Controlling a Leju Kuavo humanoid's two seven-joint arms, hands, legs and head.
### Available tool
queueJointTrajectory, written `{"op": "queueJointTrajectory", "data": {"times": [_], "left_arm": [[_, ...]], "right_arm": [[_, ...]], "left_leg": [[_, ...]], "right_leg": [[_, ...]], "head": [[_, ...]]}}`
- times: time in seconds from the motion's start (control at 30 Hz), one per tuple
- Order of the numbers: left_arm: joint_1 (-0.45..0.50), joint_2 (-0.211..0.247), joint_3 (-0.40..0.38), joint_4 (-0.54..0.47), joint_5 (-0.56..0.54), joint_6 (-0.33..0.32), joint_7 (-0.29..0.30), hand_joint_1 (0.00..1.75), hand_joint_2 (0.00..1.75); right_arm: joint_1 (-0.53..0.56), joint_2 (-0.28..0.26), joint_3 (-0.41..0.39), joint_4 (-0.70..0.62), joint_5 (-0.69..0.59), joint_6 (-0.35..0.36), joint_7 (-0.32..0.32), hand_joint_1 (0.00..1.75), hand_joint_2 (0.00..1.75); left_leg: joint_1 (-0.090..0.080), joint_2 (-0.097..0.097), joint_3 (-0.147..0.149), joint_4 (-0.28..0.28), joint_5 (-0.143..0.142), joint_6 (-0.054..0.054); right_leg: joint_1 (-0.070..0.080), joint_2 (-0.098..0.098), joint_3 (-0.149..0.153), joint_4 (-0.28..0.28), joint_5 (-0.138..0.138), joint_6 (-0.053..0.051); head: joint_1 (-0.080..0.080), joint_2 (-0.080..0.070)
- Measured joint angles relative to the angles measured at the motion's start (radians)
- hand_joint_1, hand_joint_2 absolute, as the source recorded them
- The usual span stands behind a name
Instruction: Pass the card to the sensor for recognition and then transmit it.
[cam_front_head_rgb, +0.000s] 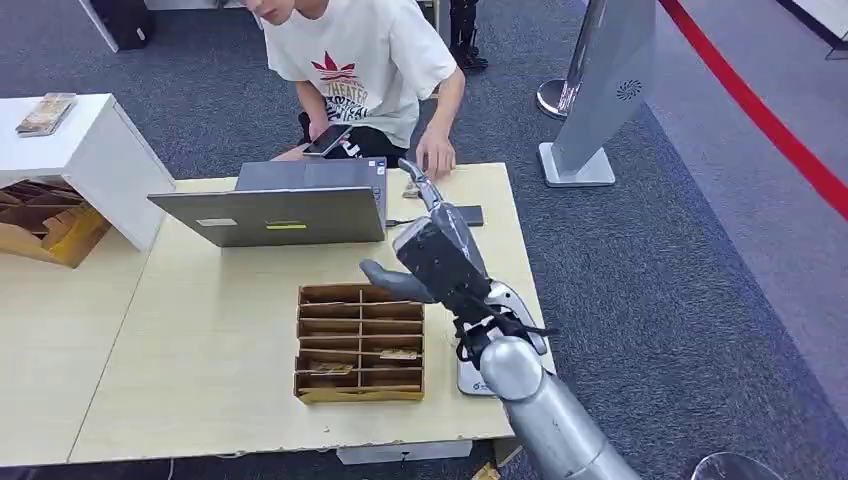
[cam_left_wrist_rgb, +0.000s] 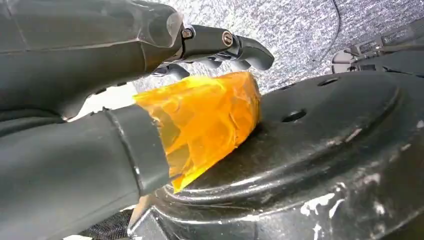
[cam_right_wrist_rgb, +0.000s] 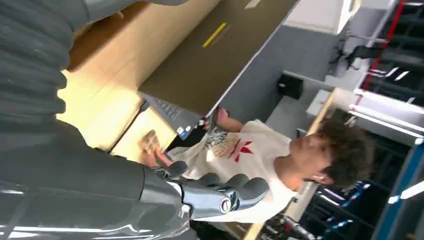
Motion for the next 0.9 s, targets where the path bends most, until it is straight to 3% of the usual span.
{"op": "queueJointTrajectory", "data": {"times": [0.23,0.27,0.3,0.37,0.53,0.73,0.8,0.9], "left_arm": [[0.006,-0.005,0.017,0.0,0.019,0.002,-0.006,0.0,0.0],[0.007,-0.005,0.018,0.0,0.021,0.002,-0.006,0.0,0.0],[0.008,-0.005,0.019,0.0,0.021,0.002,-0.006,0.0,0.0],[0.009,-0.005,0.021,0.0,0.022,0.002,-0.006,0.0,0.0],[0.01,-0.007,0.026,0.0,0.029,0.004,-0.006,0.0,0.0],[0.011,-0.008,0.029,0.0,0.031,0.008,-0.006,0.0,0.0],[0.011,-0.008,0.031,0.0,0.03,0.009,-0.002,0.0,0.0],[0.01,-0.008,0.032,0.0,0.027,0.009,0.002,0.0,0.0]], "right_arm": [[0.114,-0.069,0.047,-0.153,0.067,-0.043,-0.019,0.0,1.75],[0.126,-0.076,0.052,-0.165,0.082,-0.048,-0.015,1.12,1.75],[0.136,-0.083,0.057,-0.173,0.096,-0.05,-0.008,1.55,1.75],[0.153,-0.092,0.063,-0.181,0.12,-0.059,0.001,1.75,1.75],[0.179,-0.107,0.073,-0.176,0.183,-0.084,0.028,1.75,1.75],[0.184,-0.113,0.089,-0.145,0.356,-0.137,0.087,1.75,1.75],[0.184,-0.113,0.095,-0.13,0.427,-0.15,0.116,1.43,1.75],[0.184,-0.113,0.105,-0.106,0.514,-0.164,0.151,1.19,1.75]], "left_leg": [[0.0,0.0,0.0,0.0,0.0,0.0],[0.0,0.0,0.0,0.0,0.0,0.0],[0.0,0.0,0.0,0.0,0.0,0.0],[0.0,0.001,0.0,0.0,0.0,0.0],[0.0,0.0,0.0,0.0,0.0,0.0],[0.0,0.0,0.0,0.0,0.0,0.0],[0.0,0.0,0.0,0.0,0.0,0.0],[0.0,0.0,0.0,0.0,0.0,0.0]], "right_leg": [[0.0,0.0,0.0,0.0,0.0,0.0],[0.0,0.0,0.0,0.0,0.0,0.0],[0.0,0.0,0.0,0.0,0.0,0.0],[0.0,0.0,0.0,0.0,0.0,0.0],[0.0,0.0,0.0,0.0,0.0,0.0],[0.0,0.0,0.0,0.0,0.0,0.0],[0.0,0.0,0.0,0.0,0.0,0.0],[0.0,0.0,0.0,0.0,0.0,0.0]], "head": [[0.0,0.0],[0.0,0.0],[0.0,0.0],[0.0,0.0],[0.0,0.0],[0.0,0.0],[0.0,0.0],[0.0,0.0]]}}
